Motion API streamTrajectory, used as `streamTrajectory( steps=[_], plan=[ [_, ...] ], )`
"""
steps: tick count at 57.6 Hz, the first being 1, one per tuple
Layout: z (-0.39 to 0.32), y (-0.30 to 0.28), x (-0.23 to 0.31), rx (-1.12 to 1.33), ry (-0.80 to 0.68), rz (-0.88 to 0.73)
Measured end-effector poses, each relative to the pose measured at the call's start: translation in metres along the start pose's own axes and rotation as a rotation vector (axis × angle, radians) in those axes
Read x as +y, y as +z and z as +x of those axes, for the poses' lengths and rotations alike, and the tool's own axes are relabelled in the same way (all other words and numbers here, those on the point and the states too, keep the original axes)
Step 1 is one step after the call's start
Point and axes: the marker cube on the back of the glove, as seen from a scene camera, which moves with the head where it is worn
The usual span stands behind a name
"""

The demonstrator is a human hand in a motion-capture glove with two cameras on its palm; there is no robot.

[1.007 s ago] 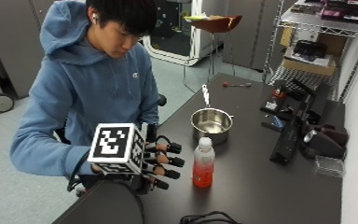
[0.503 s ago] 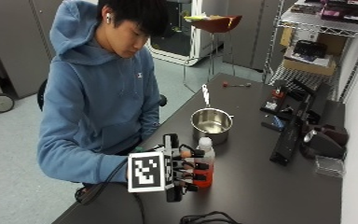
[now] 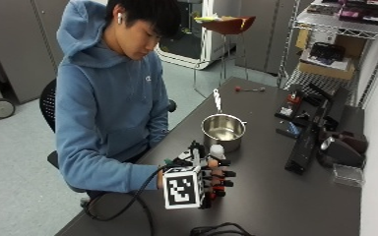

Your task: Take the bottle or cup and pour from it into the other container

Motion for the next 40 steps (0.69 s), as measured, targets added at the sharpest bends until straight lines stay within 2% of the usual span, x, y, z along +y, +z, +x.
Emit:
streamTrajectory(
  steps=[10,20,40],
  plan=[
    [-0.004,0.031,-0.009,-0.138,-0.014,0.006],
    [-0.006,0.047,-0.017,-0.228,-0.025,0.079],
    [-0.005,0.049,-0.024,-0.217,-0.022,0.23]
  ],
)
